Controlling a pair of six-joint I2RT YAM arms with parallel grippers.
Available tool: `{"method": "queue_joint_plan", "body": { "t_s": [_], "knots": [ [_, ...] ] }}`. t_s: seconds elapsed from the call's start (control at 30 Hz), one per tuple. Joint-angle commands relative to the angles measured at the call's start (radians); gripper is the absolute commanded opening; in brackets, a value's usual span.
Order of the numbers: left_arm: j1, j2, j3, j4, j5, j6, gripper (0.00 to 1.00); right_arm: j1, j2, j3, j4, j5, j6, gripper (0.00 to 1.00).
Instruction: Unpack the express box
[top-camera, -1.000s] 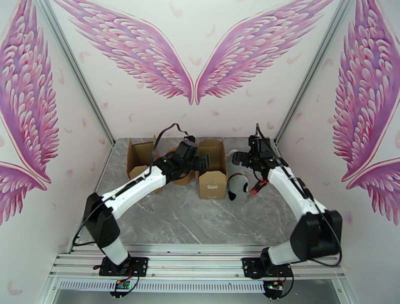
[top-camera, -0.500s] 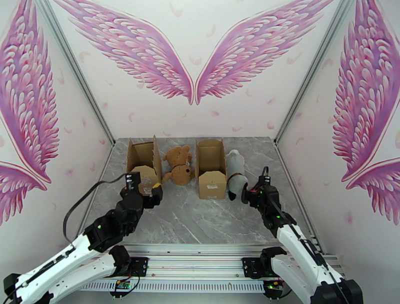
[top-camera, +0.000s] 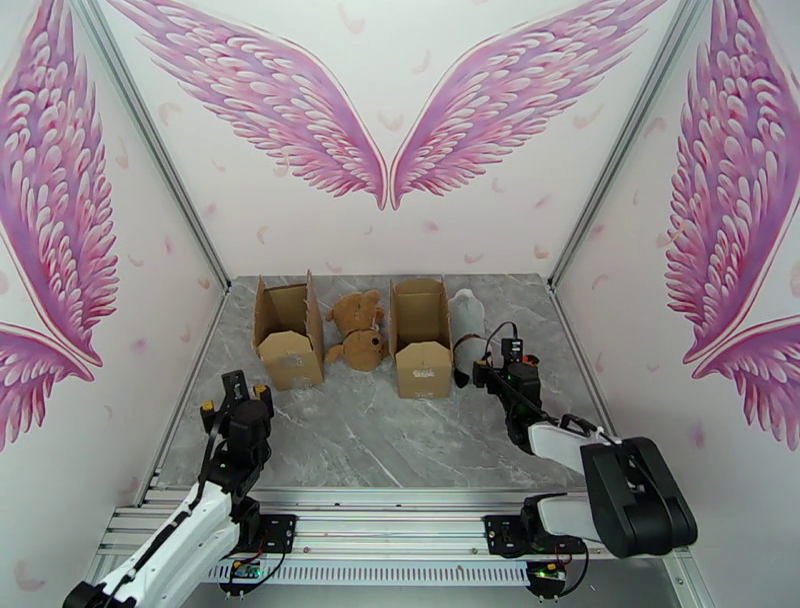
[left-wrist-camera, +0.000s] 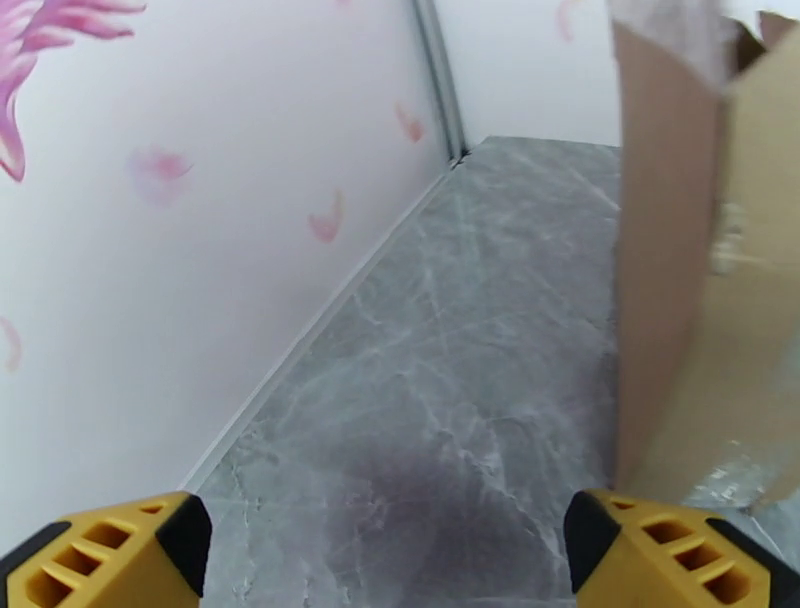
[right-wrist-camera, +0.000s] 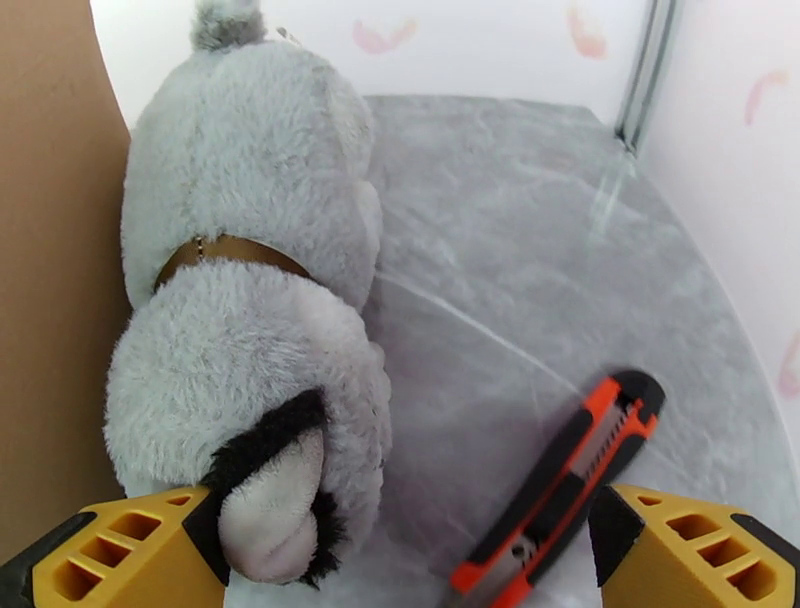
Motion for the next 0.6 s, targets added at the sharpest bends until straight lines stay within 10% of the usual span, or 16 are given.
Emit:
{"method": "queue_joint_plan", "body": {
  "t_s": [0.0, 0.43, 0.57],
  "knots": [
    [0.067, 0.162, 0.018, 0.313, 0.2, 0.048, 0.99, -0.002, 0.148, 0.007, 0.312, -0.09, -0.071, 0.99],
    [0.178, 0.769, 0.126, 0.887, 0.611, 0.151, 0.99, -0.013, 0.114, 0.044, 0.179, -0.112, -0.056, 0.99],
    [0.183, 0.761, 0.199, 0.731, 0.591, 0.134, 0.99, -0.014, 0.114, 0.046, 0.176, -0.114, -0.056, 0.99]
  ]
}}
